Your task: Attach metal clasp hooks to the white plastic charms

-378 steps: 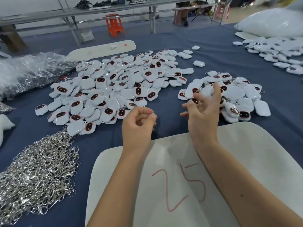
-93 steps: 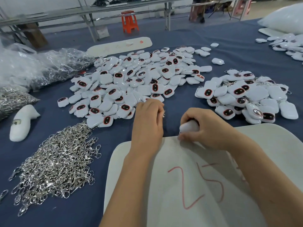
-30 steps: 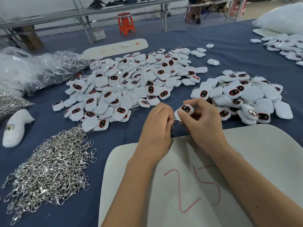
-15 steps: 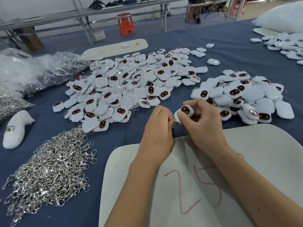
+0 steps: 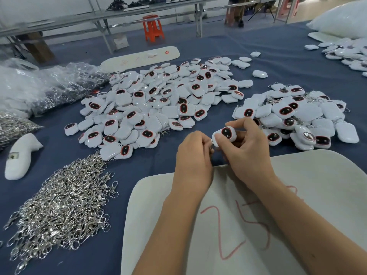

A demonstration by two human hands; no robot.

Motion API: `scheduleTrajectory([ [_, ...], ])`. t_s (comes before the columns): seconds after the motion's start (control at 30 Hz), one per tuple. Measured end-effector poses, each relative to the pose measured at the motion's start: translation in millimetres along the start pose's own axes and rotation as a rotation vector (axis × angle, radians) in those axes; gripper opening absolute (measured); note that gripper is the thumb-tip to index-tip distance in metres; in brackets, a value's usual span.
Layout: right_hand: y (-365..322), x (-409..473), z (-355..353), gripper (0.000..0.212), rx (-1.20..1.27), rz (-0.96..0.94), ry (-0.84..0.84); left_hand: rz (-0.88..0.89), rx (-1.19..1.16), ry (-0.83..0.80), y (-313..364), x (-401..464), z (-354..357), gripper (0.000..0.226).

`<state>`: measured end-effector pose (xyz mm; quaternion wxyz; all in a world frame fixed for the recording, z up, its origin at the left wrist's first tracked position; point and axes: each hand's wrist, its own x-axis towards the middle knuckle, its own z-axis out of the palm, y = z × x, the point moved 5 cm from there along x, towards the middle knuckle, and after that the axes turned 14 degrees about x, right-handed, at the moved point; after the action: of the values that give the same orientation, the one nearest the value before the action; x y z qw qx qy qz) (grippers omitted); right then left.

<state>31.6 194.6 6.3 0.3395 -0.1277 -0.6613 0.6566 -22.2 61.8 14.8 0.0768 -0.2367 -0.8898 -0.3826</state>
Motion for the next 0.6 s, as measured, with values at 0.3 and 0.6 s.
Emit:
scheduleTrajectory([
  [0.3,3.9,3.7,-3.1,0.024,0.276,0.153,0.000,0.101,-0.097,0.060,-3.4,2.5,-6.4,0.017],
  [0.6,0.1,4.4,-2.3,0.018,0.253,0.098,-0.085,0.170,-0.062,0.017,-5.8,4.4,-11.2,0.016],
])
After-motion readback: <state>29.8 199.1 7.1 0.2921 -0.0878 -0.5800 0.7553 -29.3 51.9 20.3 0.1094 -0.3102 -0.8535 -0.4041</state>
